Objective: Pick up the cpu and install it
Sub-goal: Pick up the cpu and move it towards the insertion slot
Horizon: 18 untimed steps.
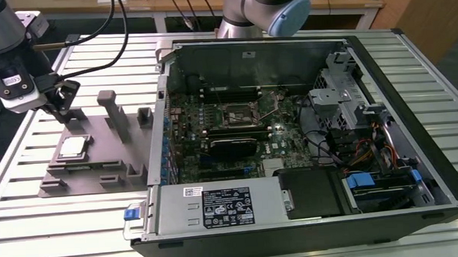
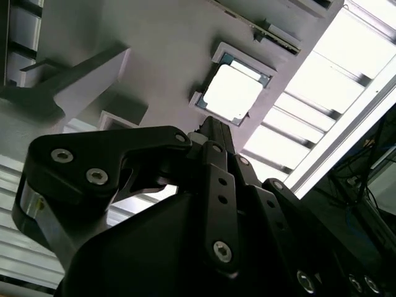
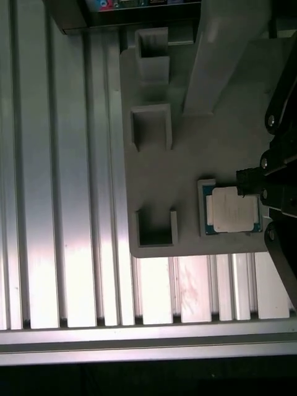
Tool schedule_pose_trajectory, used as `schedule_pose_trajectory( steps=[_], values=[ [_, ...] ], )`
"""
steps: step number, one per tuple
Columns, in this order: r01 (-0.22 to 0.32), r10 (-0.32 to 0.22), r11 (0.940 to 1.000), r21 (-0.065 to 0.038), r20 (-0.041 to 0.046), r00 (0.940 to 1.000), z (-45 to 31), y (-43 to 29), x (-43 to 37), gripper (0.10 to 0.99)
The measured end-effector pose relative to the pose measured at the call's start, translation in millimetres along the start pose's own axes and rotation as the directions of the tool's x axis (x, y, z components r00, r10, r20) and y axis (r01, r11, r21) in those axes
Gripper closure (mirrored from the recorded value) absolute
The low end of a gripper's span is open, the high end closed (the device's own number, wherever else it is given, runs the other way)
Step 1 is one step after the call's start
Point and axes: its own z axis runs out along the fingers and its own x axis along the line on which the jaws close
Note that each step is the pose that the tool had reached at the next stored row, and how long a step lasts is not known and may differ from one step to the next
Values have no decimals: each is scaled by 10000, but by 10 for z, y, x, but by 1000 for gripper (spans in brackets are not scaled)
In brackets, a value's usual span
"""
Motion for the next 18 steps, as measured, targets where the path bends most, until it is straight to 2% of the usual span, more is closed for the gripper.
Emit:
schedule_pose_trajectory(
  steps=[10, 18],
  values=[
    [1, -1, 10000, 0, 0, 10000, 165, -16, 121, 980],
    [0, 0, 10000, 1, 0, 10000, 310, -26, 139, 980]
  ],
)
